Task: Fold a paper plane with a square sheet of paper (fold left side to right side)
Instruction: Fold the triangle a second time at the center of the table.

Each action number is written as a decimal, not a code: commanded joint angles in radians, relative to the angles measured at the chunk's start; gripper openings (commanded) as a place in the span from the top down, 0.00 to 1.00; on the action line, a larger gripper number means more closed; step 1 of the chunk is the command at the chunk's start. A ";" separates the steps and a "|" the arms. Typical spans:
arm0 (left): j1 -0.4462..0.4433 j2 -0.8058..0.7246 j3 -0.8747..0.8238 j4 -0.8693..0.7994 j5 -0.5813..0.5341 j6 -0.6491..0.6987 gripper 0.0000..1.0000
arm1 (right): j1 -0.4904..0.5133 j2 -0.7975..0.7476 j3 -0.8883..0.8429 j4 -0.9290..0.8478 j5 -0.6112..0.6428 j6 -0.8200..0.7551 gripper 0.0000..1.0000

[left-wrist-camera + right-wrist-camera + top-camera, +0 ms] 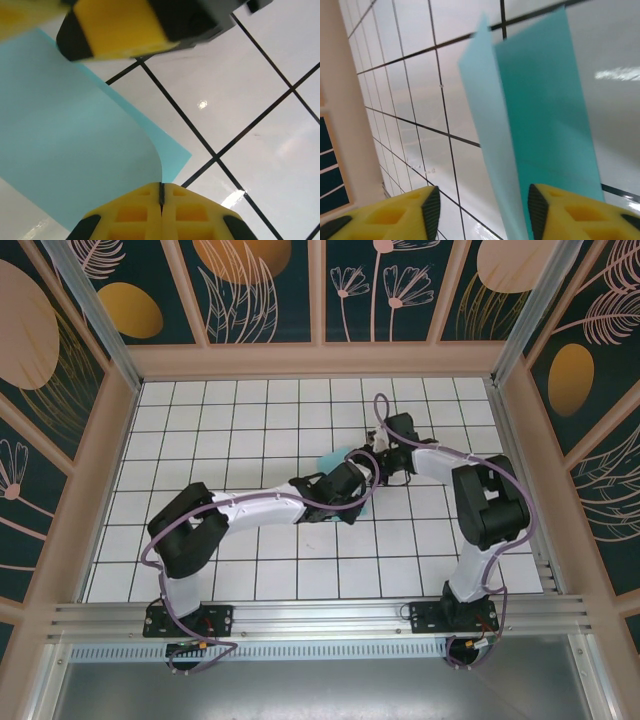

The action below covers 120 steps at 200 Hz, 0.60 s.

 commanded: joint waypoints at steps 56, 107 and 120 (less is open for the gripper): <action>0.121 -0.084 -0.107 0.150 0.319 -0.054 1.00 | -0.124 -0.247 -0.208 0.043 -0.006 -0.015 0.58; 0.167 -0.087 -0.153 0.196 0.388 -0.086 1.00 | -0.040 -0.227 -0.340 0.117 -0.010 0.035 0.85; 0.171 -0.086 -0.159 0.200 0.392 -0.090 1.00 | -0.016 -0.209 -0.352 0.139 0.006 0.051 0.87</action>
